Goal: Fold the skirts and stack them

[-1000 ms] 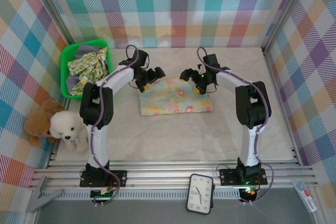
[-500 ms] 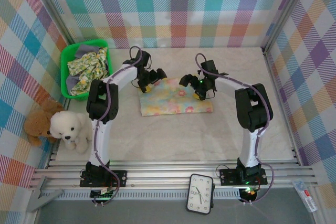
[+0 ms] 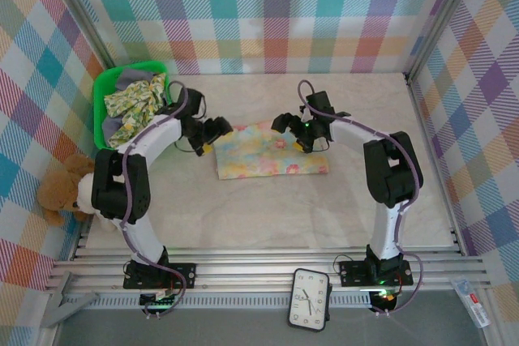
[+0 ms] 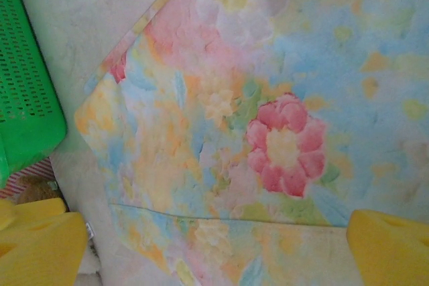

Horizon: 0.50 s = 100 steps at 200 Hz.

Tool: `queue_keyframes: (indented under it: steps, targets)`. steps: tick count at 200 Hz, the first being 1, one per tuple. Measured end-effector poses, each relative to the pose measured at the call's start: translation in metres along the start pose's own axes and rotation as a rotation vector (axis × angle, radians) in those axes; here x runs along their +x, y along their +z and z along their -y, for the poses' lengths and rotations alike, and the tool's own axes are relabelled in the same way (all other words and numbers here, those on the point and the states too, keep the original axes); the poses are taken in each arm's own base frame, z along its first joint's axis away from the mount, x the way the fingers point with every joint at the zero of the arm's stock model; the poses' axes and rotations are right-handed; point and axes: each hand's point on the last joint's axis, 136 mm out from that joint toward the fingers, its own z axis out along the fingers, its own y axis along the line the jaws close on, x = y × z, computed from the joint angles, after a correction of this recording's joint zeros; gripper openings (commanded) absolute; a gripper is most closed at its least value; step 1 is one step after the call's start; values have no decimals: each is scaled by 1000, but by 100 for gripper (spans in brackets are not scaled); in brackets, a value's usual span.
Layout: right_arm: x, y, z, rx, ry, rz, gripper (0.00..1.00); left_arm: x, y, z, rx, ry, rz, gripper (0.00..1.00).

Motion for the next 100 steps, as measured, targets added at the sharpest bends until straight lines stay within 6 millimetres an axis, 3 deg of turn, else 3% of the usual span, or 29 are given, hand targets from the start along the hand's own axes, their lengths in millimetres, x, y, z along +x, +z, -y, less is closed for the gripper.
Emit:
queue_keyframes:
  steps: [24, 66, 100]
  targets:
    - [1, 1, 1, 14, 4, -9, 99, 13, 10, -27, -12, -32, -64, 72]
    - [2, 4, 12, 62, 9, -16, 99, 22, 20, -27, 35, 10, -103, 66]
    - [4, 8, 19, 78, 19, -24, 99, 26, 41, -32, 58, 11, -144, 65]
